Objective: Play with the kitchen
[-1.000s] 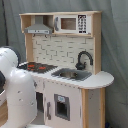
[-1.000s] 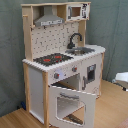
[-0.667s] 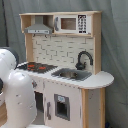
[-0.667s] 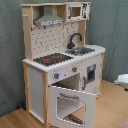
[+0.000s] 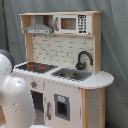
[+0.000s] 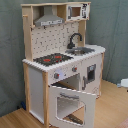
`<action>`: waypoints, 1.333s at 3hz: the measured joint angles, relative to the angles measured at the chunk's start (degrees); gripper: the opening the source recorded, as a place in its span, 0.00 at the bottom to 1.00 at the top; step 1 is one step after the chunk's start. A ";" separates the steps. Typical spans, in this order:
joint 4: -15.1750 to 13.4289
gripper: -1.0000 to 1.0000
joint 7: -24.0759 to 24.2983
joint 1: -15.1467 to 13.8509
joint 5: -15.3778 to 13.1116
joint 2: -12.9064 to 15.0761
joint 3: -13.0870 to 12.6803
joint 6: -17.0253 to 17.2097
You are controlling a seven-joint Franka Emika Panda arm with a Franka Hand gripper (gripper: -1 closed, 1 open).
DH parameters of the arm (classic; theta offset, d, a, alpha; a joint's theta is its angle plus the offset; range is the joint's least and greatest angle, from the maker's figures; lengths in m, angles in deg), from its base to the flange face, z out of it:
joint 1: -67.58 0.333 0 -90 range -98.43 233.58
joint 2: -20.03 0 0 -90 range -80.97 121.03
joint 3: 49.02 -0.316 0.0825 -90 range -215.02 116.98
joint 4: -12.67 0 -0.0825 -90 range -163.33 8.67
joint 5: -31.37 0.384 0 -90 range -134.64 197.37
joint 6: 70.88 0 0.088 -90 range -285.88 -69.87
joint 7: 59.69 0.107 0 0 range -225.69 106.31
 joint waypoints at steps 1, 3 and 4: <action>-1.46 1.00 -3.51 -0.84 2.70 -3.87 -0.71 -2.53; -4.38 1.00 -10.42 -2.46 8.09 -11.50 -2.08 -7.49; -5.80 1.00 -13.80 -3.27 10.70 -15.22 -2.74 -9.91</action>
